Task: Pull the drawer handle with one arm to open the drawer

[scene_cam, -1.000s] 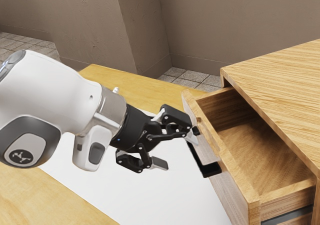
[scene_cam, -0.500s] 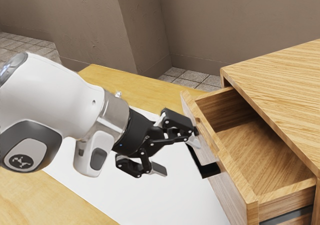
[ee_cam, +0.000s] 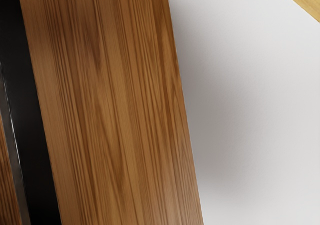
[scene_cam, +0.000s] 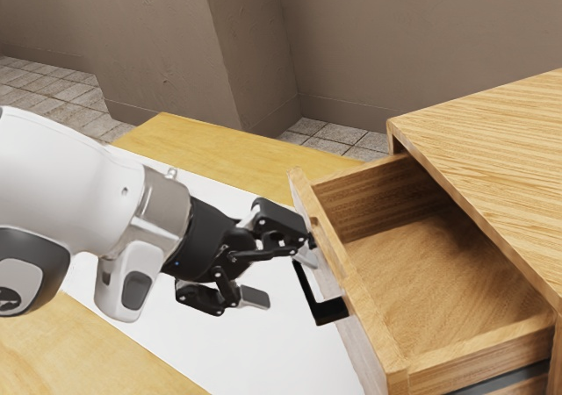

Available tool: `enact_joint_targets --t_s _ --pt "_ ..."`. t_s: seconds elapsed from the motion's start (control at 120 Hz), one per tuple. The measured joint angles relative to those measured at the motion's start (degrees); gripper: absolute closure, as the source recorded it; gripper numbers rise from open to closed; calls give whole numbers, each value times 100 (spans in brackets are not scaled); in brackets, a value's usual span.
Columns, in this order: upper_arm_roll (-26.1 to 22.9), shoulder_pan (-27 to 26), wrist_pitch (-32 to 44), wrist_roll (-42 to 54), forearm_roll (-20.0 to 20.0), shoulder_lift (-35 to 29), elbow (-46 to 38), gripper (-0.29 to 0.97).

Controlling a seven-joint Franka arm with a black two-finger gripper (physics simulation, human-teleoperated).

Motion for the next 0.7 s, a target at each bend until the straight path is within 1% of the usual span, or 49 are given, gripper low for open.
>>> enact_joint_targets --t_s 0.042,0.108,0.158,0.3,0.525,0.7 --pt "-77 26 -20 -1 -39 -43 -21 10" --pt "-136 43 -46 -2 -93 -89 -58 -2" --pt "-152 51 -58 -3 -111 -124 -100 0" --pt "-168 164 -103 -5 -116 -270 -259 0" --pt "-476 428 -178 -9 -161 -564 -468 0" --pt "-531 508 -255 -10 -192 -663 -559 0"
